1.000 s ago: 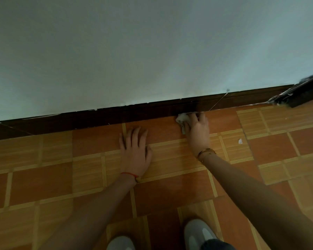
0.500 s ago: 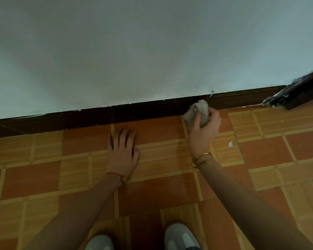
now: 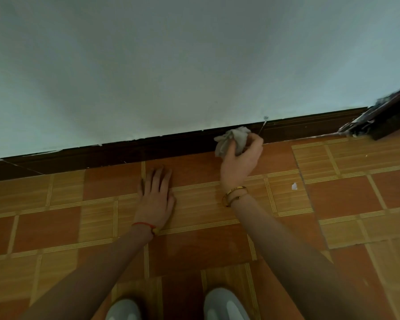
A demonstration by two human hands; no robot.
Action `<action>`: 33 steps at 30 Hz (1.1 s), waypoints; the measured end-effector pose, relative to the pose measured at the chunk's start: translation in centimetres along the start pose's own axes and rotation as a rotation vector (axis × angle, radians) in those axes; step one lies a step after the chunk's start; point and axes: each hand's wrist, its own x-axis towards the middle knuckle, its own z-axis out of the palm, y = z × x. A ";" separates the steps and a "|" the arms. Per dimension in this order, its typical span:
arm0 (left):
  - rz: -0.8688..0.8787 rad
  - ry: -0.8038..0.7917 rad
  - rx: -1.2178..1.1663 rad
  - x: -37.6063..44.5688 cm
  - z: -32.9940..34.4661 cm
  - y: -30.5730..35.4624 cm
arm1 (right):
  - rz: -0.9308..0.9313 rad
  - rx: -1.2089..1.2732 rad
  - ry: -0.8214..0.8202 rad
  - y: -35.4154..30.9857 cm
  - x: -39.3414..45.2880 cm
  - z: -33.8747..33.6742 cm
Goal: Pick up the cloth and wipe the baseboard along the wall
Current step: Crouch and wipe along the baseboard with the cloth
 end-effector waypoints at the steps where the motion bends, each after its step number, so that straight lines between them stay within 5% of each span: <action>1: -0.006 -0.008 -0.002 0.0 0.0 0.1 | 0.015 0.009 0.046 0.1 1.0 -0.5; 4: -0.027 -0.035 0.002 0.0 -0.1 0.3 | -0.009 -0.016 0.090 0.8 2.9 -1.6; 15: -0.124 -0.016 -0.012 0.3 -0.2 3.0 | -0.066 -0.094 -0.237 1.0 -2.0 0.8; 26: -0.010 0.067 -0.031 3.0 2.4 6.7 | -0.007 -0.022 0.226 1.4 6.0 -2.5; 33: -0.002 0.131 -0.029 2.8 2.8 6.5 | -0.090 -0.035 -0.085 0.5 0.4 -0.4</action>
